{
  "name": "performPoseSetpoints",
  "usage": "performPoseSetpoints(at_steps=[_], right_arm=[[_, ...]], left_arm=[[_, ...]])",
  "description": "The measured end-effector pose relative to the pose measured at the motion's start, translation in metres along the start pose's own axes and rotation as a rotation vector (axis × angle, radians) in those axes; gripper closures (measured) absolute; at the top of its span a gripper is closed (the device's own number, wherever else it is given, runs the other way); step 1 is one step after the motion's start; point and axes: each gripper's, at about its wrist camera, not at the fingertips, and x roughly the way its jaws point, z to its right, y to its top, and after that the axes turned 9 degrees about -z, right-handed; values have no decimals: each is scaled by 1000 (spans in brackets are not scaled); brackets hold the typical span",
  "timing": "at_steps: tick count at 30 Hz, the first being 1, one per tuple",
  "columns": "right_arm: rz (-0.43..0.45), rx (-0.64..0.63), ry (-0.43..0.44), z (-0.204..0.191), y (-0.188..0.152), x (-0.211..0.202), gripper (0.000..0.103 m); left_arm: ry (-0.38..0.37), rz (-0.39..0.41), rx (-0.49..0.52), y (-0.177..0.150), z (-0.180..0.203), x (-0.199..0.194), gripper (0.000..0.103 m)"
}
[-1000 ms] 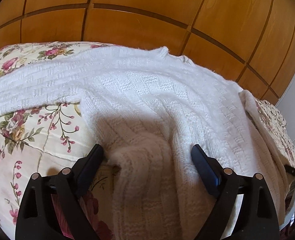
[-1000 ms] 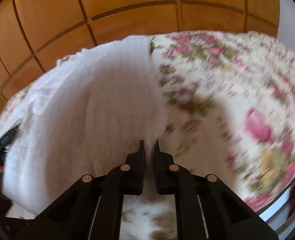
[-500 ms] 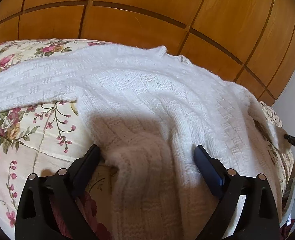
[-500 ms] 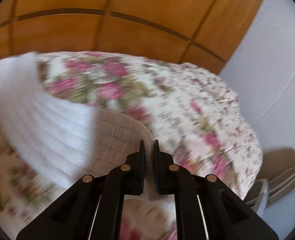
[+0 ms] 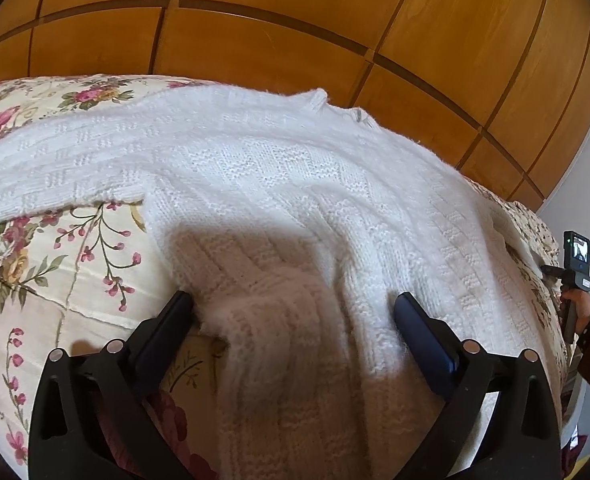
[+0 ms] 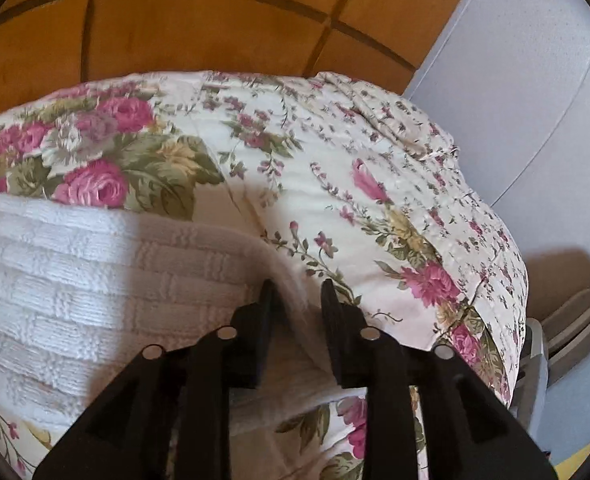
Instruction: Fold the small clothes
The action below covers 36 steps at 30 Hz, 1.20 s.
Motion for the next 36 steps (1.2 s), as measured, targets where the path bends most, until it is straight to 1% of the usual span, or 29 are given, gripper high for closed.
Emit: performPoseSetpoints(at_steps=[1,2,3,5,7,8,9,11,12,13,14,15,17,19,23,24,25,29,30,31,32,33,34,35,36], right_arm=[[21,22,5,4,-2,-8,35],[55,53,27,9,-5,-18,26],[108,96,74,15,-12,-36,26],[157,104,166,16,-24,-62,26],[197,45,271,6,-44,-94,28],[208,20,310,1,-52,-105,31],[215,-14,378,-7,-66,-121,34],[197,-46,495,-20,-89,-143,42],[170,-57,591,-26,-103,-154,44],[141,-63,669,-32,-115,-162,50],[119,-70,718,-36,-123,-167,54],[85,-90,793,-43,-137,-174,54],[42,-121,887,-54,-155,-182,54],[-15,-146,978,-69,-179,-188,54],[-91,-153,1053,-83,-203,-185,54],[-110,-145,1072,-83,-210,-184,54],[-122,-137,1087,-84,-215,-185,54],[-153,-121,1147,-84,-223,-187,54],[-170,-113,1165,-83,-225,-185,54],[-185,-104,1177,-82,-227,-184,54],[-204,-81,1193,-83,-227,-181,55],[-212,-66,1202,-83,-226,-180,58],[-221,-55,1210,-84,-229,-179,70],[-231,-52,1215,-84,-228,-179,80],[-245,-48,1219,-83,-229,-178,81]], left_arm=[[-3,1,-1,0,-1,0,4],[-6,3,-2,0,-1,0,4],[-8,4,-3,0,-1,-1,4],[-19,8,-9,-1,-3,-2,4],[-35,24,-28,-2,-6,-7,4],[-42,34,-52,-2,-9,-12,4],[-43,45,-71,-2,-11,-16,4],[-62,92,-154,-6,-23,-32,4],[-86,110,-206,-10,-32,-41,4],[-107,121,-265,-16,-44,-49,4],[-111,121,-296,-21,-51,-54,10],[-108,114,-313,-26,-56,-58,25],[-76,76,-290,-36,-62,-63,37],[-79,67,-232,-45,-58,-68,38],[-125,47,-169,-56,-46,-67,38],[-147,42,-159,-58,-42,-66,38],[-185,24,-148,-61,-38,-64,38],[-250,7,-96,-77,-25,-64,38],[-274,3,-86,-82,-22,-65,43],[-298,-6,-87,-84,-19,-64,46],[-329,-19,-92,-88,-17,-62,52],[-344,-29,-88,-90,-14,-60,62],[-343,-43,-82,-91,-11,-58,70],[-343,-62,-82,-91,-10,-55,88],[-359,-83,-93,-91,-9,-53,91]])
